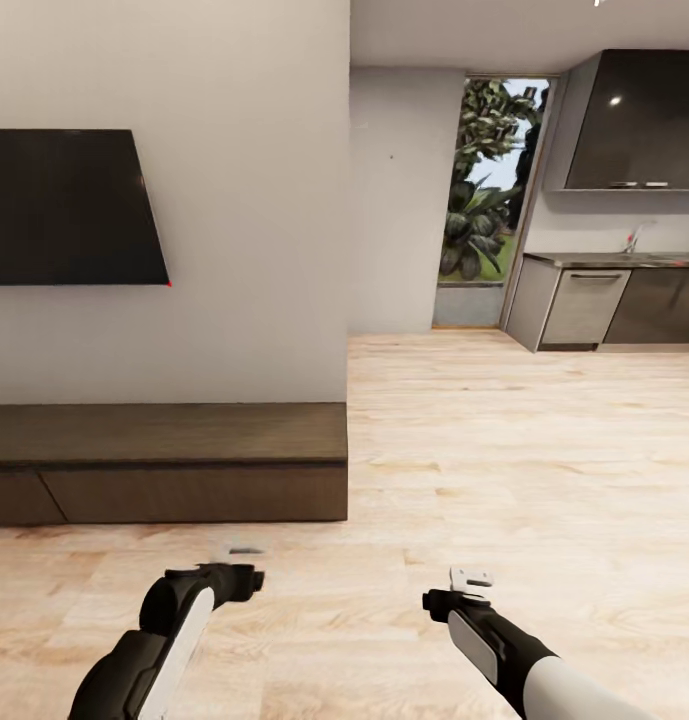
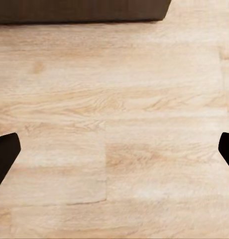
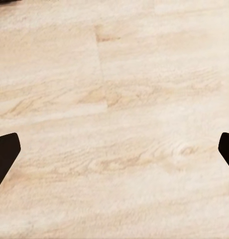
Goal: Place each of the two pumpkins and all three candles from the living room inside a cabinet in the living room (use any cabinet), then make sure every cabinet is closed, and position the cauldron so it is next to a table in the living room.
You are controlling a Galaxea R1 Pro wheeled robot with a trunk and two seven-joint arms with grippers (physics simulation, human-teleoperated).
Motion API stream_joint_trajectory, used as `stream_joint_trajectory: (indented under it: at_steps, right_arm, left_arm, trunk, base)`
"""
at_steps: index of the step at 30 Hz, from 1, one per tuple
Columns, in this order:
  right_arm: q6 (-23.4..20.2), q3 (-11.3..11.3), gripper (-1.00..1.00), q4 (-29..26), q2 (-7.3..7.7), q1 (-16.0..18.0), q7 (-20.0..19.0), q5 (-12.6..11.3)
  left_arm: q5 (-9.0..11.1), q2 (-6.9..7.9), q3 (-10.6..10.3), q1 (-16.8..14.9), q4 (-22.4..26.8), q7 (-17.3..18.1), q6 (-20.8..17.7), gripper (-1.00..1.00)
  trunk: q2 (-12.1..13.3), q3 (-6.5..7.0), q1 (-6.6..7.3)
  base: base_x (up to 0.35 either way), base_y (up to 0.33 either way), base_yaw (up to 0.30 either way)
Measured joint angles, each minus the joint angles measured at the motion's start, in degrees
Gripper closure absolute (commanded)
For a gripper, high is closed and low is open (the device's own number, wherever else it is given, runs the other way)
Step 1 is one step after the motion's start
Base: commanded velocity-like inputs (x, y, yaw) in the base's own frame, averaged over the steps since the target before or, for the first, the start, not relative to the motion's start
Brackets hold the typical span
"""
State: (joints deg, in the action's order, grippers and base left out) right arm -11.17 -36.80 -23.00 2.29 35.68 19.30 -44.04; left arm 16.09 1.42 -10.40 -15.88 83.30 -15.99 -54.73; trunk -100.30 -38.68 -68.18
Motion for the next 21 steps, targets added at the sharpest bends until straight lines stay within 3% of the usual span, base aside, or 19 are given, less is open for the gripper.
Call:
stream_joint_trajectory:
  at_steps: [2,6,8,12,15,17,20,21]
  right_arm:
    - [0.1,-0.1,-1.00,0.0,-0.04,0.0,0.0,0.0]
    - [0.1,-0.2,-1.00,0.2,-0.21,0.0,0.1,0.0]
    - [0.0,-0.1,-1.00,0.3,-0.27,0.0,0.2,-0.1]
    - [-0.5,-0.1,-1.00,1.9,-0.58,0.0,0.3,0.0]
    - [-0.3,-0.2,-1.00,3.3,-1.65,0.1,0.3,0.1]
    - [-0.2,-0.3,-1.00,3.8,-2.36,0.4,0.3,0.1]
    - [-0.4,-0.4,-1.00,4.1,-3.36,0.7,0.2,0.4]
    - [-0.4,-0.4,-1.00,4.1,-3.56,0.7,0.2,0.4]
  left_arm:
    - [0.2,1.05,1.8,0.2,2.7,0.1,-0.3,-1.00]
    - [0.6,1.94,8.5,0.4,5.3,0.7,-1.7,-1.00]
    - [1.9,2.12,11.4,0.2,5.8,2.2,-2.0,-1.00]
    - [3.5,2.41,13.1,-0.4,6.2,3.9,-2.2,-1.00]
    - [4.1,2.57,14.2,-0.7,6.3,5.2,-2.2,-1.00]
    - [4.4,2.65,14.9,-0.8,6.3,8.0,-2.2,-1.00]
    - [6.5,3.37,15.4,-0.8,6.3,17.2,-2.2,-1.00]
    - [8.3,4.44,15.5,-0.8,6.2,22.3,-2.3,-1.00]
  trunk:
    - [0.0,0.00,0.00]
    - [0.0,0.00,0.00]
    - [0.0,0.00,0.00]
    - [0.0,0.00,0.00]
    - [0.0,0.00,0.00]
    - [0.0,0.00,0.00]
    - [0.0,0.00,0.00]
    - [0.0,0.00,0.00]
  base:
    - [0.000,0.000,0.000]
    - [0.000,0.000,0.000]
    - [0.000,0.000,0.000]
    - [0.000,0.000,0.000]
    - [0.000,0.000,0.000]
    - [0.000,0.000,0.000]
    - [0.000,0.000,0.000]
    - [0.000,0.000,0.000]
